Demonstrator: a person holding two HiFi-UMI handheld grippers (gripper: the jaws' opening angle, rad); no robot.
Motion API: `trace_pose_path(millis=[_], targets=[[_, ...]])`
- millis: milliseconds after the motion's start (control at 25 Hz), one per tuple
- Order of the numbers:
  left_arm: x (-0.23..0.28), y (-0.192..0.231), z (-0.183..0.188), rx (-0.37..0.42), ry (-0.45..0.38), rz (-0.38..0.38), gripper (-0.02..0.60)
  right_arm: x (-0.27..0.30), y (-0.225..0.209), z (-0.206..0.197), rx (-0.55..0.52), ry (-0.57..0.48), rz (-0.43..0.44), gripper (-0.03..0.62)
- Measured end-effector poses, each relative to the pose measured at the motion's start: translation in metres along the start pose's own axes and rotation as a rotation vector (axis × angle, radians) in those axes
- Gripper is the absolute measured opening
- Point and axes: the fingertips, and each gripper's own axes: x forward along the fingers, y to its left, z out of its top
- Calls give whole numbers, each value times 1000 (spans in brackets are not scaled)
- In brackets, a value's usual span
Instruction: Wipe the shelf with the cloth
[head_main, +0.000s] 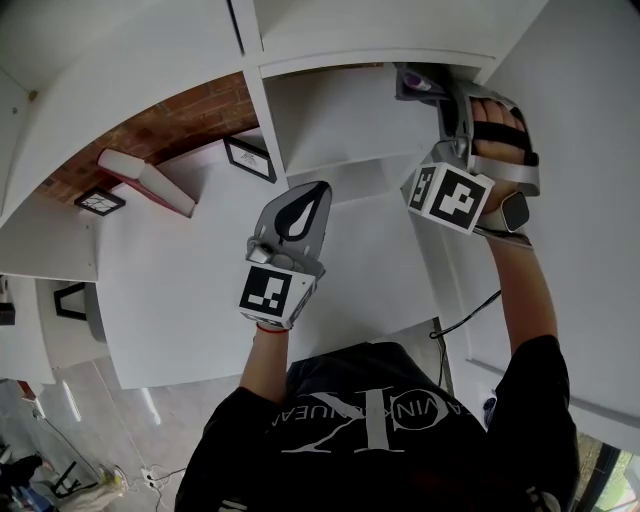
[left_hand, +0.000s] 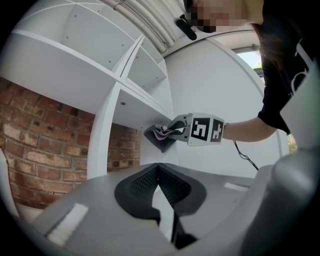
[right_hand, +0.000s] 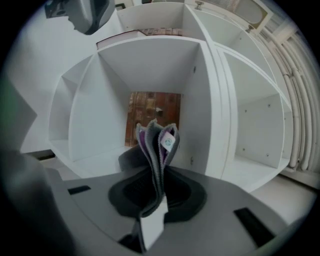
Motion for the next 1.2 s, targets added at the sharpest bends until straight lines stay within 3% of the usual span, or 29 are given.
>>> trace_pose_path(millis=[160,440,800,920,1200], targets=[[-2,2,-2,0,-6,3,11,3,26,5,-56,-5,38,51],[-3,1,-6,-5,1,1,11,2,67,11,-51,-9,148,51],[1,1,-13,-15,17,-5,11,0,99,14,-17,-20,214,51],[0,1,-13,-17,25,-2,11,1,109,15,126,-39,276,51],[0,6,-10,-9,31,7,11,3,124,26,743,-48,468,51]])
